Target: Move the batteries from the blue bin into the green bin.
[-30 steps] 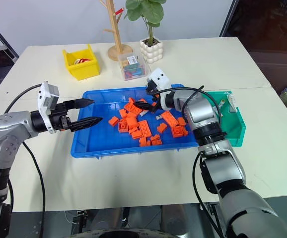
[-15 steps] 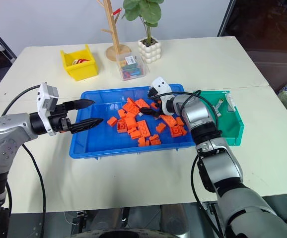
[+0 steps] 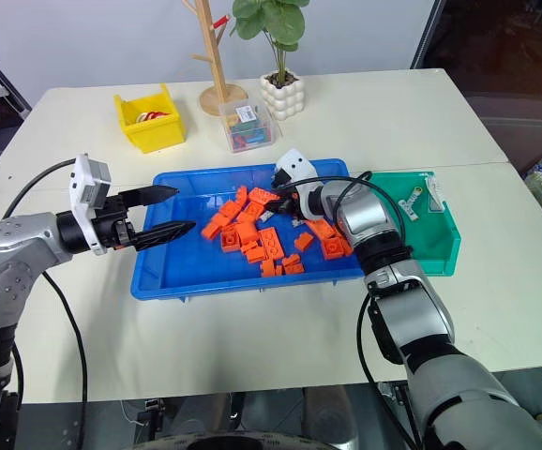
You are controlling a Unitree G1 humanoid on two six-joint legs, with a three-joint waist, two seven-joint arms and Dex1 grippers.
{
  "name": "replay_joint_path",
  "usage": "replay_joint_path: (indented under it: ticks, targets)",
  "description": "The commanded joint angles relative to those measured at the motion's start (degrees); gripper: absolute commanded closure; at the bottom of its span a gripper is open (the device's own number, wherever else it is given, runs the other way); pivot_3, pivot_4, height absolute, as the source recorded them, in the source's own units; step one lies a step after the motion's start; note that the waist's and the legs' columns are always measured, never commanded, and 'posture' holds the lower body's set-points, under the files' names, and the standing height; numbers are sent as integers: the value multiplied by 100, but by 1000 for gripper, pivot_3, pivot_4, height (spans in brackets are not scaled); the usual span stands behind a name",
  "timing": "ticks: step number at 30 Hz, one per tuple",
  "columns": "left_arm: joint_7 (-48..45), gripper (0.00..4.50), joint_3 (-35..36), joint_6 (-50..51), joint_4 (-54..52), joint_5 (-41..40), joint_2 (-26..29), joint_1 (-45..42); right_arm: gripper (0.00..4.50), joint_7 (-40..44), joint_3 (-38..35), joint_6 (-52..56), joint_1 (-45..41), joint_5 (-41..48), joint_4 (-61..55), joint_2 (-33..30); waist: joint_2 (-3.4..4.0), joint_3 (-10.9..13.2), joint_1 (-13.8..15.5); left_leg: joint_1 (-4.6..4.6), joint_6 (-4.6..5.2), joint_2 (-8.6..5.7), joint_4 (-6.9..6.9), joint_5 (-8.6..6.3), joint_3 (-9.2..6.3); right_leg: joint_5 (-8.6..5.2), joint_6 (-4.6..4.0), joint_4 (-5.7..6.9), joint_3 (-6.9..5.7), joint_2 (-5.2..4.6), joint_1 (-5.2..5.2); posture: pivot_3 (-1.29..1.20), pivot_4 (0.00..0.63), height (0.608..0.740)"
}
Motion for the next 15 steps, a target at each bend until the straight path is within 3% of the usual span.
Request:
replay_joint_path:
  ticks: [1, 9, 15]
  targets:
    - [24, 0, 118, -79, -161, -63, 9, -10, 3360, 7, -57, -99, -231, 0, 14, 50, 0, 0, 0, 0, 0, 0, 0, 0, 0, 0, 0, 0, 0, 0, 0, 0, 150, 740]
    - [23, 0, 118, -112, -114, -35, -12, -23, 3360, 10, -189, -98, -411, 62, -72, 44, 0, 0, 0, 0, 0, 0, 0, 0, 0, 0, 0, 0, 0, 0, 0, 0, 150, 740]
    - [-44, 0, 96, -105, -79, -33, 23, -49, 3360, 240, -145, 614, -333, 418, -1349, 77, 0, 0, -2, -1, 0, 1, -1, 0, -1, 0, 0, 0, 0, 0, -2, 0, 150, 740]
